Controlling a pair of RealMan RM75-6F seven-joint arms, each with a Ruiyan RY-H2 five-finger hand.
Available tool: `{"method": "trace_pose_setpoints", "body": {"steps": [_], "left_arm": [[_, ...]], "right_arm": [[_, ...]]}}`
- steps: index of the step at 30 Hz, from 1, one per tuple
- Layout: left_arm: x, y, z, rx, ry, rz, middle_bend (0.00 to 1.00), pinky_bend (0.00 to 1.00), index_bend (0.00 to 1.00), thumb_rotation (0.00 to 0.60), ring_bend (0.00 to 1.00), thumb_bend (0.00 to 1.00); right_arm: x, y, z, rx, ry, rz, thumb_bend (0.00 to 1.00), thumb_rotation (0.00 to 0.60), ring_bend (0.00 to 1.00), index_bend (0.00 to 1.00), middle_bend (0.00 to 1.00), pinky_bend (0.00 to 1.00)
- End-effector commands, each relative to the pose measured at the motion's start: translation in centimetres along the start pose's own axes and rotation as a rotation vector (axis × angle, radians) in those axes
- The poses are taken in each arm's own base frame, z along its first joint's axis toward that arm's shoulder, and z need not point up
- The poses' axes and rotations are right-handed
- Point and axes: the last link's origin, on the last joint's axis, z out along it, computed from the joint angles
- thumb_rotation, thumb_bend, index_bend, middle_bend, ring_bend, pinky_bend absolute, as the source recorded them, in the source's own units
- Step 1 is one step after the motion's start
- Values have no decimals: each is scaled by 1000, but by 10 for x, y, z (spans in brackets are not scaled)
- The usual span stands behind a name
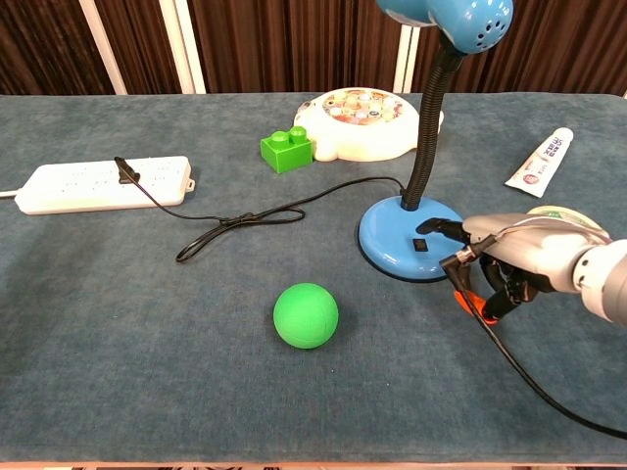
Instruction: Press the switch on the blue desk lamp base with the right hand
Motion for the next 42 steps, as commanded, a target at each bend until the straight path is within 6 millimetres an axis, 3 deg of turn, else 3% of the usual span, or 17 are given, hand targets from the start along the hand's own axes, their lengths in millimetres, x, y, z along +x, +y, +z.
{"method": "trace_pose_setpoints", "body": {"steps": [1,42], "left_arm": [[0,0,0,0,2,1,37,0,179,600,0,491],[2,0,2,2,11,7,37,0,179,600,0,491]], "right_arm": [[-2,0,0,1,-7,-1,562,600,695,0,549,928],[-16,2,-7,-2,-83,-78,561,600,695,0,549,1000]]}}
